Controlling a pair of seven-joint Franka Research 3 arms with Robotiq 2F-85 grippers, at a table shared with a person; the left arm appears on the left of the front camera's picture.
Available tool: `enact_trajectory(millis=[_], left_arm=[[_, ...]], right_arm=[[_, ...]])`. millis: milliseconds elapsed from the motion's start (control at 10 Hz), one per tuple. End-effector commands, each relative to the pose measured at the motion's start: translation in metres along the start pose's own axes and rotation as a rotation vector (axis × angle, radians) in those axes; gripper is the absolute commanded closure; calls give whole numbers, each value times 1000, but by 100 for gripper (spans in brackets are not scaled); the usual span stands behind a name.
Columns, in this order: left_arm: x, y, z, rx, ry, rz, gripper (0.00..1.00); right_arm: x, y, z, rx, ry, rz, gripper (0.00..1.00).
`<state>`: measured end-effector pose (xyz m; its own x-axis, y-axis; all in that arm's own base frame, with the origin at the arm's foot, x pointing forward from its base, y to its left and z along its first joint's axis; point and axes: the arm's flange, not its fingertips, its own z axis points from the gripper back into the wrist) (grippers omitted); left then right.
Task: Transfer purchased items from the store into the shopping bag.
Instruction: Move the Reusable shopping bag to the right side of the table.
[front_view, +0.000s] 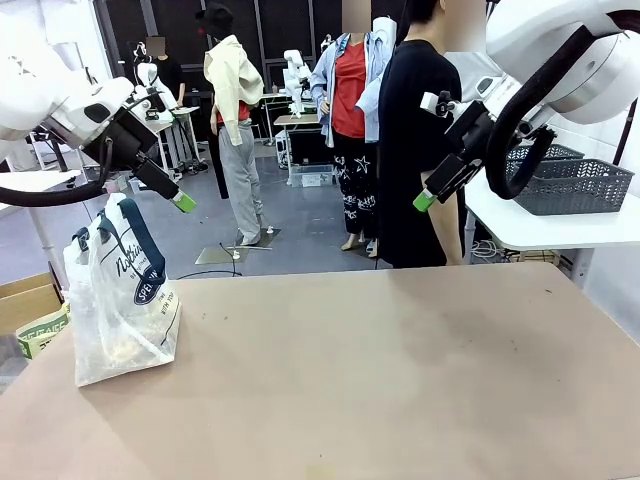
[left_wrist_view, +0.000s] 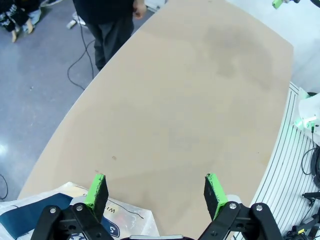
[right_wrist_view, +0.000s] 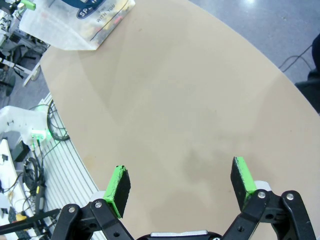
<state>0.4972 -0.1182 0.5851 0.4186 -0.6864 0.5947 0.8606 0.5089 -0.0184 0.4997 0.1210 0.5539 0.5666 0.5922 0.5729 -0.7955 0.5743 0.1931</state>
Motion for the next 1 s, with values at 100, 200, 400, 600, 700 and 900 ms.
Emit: enact_trajectory(millis=[100, 200, 400, 600, 700, 900], left_arm=[[1, 0, 0, 5, -11, 15, 0], [1, 0, 0, 5, -11, 15, 0], [1, 0, 0, 5, -11, 15, 0], [1, 0, 0, 5, -11, 15, 0], [1, 0, 0, 5, -11, 15, 0], [1, 0, 0, 5, -11, 15, 0]], right_arm=[[1, -1, 1, 1, 12, 1, 0], [1, -1, 1, 1, 12, 1, 0], [1, -1, 1, 1, 12, 1, 0], [1, -1, 1, 1, 12, 1, 0], [1, -1, 1, 1, 12, 1, 0], [1, -1, 1, 1, 12, 1, 0]])
